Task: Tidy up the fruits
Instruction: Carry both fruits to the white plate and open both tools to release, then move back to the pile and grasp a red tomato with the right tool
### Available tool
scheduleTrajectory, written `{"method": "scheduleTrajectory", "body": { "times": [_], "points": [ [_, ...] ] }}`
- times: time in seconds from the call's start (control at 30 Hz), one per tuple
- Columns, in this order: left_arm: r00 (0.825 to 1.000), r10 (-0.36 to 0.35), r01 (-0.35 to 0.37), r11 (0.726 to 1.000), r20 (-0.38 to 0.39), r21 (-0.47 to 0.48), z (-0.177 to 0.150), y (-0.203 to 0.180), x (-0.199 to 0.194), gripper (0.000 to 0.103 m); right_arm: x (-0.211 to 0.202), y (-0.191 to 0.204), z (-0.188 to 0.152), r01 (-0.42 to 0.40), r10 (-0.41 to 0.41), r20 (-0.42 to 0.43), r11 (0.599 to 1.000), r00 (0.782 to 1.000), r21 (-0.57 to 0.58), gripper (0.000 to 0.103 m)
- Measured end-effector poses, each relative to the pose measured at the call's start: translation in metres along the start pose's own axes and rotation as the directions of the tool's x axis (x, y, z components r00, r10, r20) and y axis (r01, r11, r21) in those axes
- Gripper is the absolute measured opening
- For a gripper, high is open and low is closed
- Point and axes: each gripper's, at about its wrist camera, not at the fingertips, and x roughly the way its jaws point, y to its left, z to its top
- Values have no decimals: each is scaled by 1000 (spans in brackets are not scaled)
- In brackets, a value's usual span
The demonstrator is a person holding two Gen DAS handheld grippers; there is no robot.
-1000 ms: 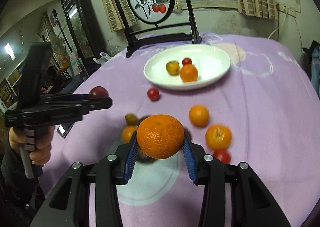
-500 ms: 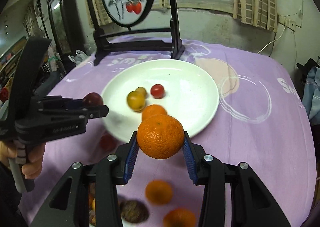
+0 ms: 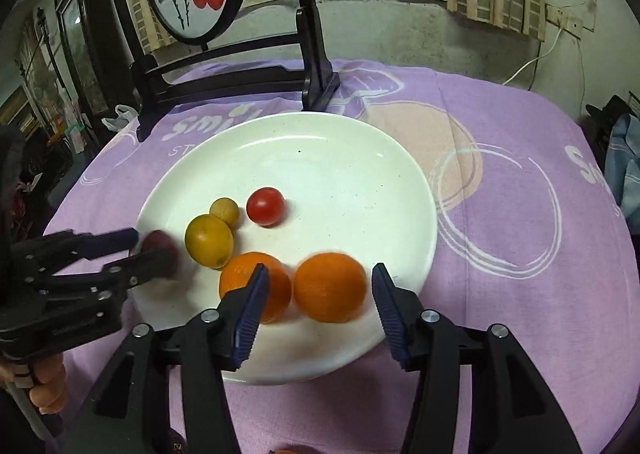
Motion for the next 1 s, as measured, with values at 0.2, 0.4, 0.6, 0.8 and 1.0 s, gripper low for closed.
{"method": "scheduleTrajectory", "body": {
  "times": [0.2,0.4,0.6,0.8,1.0],
  "points": [
    [997,11,-14,999,79,34,-12,-4,-43,73,-38,2,-23,-4,5,28,1000,1000,-24,61],
    [996,7,-13,998,90,59,-46,-8,-74,82,-78,-5,-71,-10,10,33,1000,999,-12,65],
    [997,-9,9,1000,81,2,-92,-3,-94,85,-105,-8,-121,-5,5,25,1000,1000,-2,71],
    [995,31,-34,999,91,33,-137,-8,-103,85,-119,-10,-154,65,-65,-15,997,998,-40,71],
    [996,-12,11,1000,87,11,-153,-5,-98,88,-104,-4,-173,85,-88,-58,995,994,-42,71]
  ]
}}
